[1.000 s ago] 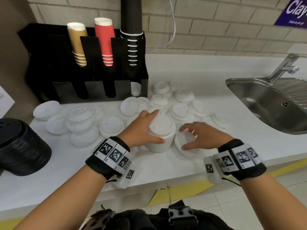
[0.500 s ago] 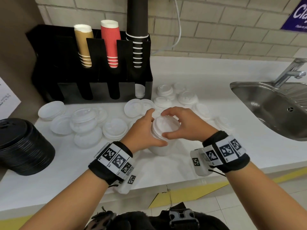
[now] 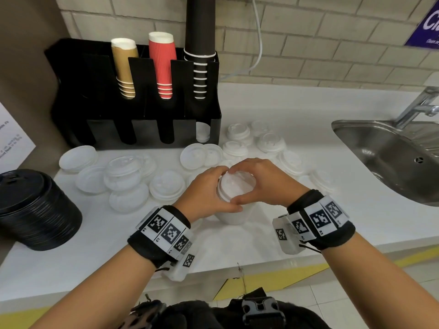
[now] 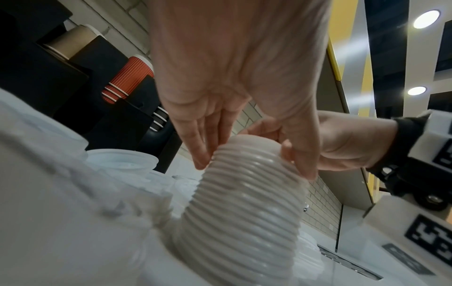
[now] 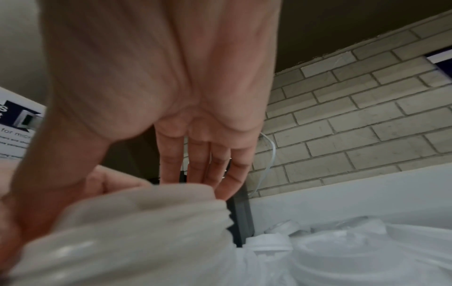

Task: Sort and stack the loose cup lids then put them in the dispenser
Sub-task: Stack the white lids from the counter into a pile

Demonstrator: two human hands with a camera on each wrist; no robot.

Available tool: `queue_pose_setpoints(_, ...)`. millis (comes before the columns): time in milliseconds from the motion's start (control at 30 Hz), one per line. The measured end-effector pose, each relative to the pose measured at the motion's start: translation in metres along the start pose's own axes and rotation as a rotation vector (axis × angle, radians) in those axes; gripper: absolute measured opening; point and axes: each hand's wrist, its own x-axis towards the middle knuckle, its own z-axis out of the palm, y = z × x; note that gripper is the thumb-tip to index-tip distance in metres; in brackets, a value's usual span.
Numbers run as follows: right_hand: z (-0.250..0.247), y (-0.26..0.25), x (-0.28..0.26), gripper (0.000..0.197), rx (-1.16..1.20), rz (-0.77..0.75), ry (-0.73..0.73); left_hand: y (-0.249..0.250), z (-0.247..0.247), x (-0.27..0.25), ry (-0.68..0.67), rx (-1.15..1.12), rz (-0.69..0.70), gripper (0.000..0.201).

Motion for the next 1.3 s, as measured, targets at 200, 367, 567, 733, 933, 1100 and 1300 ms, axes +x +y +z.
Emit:
queue_pose_setpoints(200, -0.022, 0.023, 0.002, 0.025, 0.425, 0.067, -0.008, 0.002, -0.001, 0.004, -0.027, 0.077, 0.051, 0.089)
queue_pose_setpoints(367, -0.038, 0.038, 0.056, 0.02, 0.28, 0.13, -0.138, 0.002, -0.003, 0.009, -0.078, 0.165, 0.012, 0.084)
queue_pose_setpoints(567, -0.029, 0.039, 0.118, 0.037, -0.143, 0.121, -0.362, -0.008, -0.002, 0.003, -0.161, 0.206, -0.007, 0.084)
queue_pose_setpoints(733, -0.022, 0.031, 0.138, 0.053, -0.401, 0.171, -0.421, -0.008, -0.002, -0.001, -0.177, 0.264, -0.033, 0.086)
queue_pose_setpoints(933, 0.002, 0.006, 0.15, 0.069, -0.469, -0.044, -0.548, -0.006, -0.002, -0.002, -0.169, 0.286, -0.044, 0.085)
queue_pose_setpoints(1100, -0.021, 0.021, 0.156, 0.044, -0.318, 0.0, -0.422, -0.007, -0.001, -0.004, -0.168, 0.268, -0.056, 0.084)
queue_pose_setpoints(1300, -0.048, 0.047, 0.138, 0.032, -0.424, 0.253, -0.664, -0.009, -0.002, -0.002, -0.158, 0.28, -0.054, 0.084)
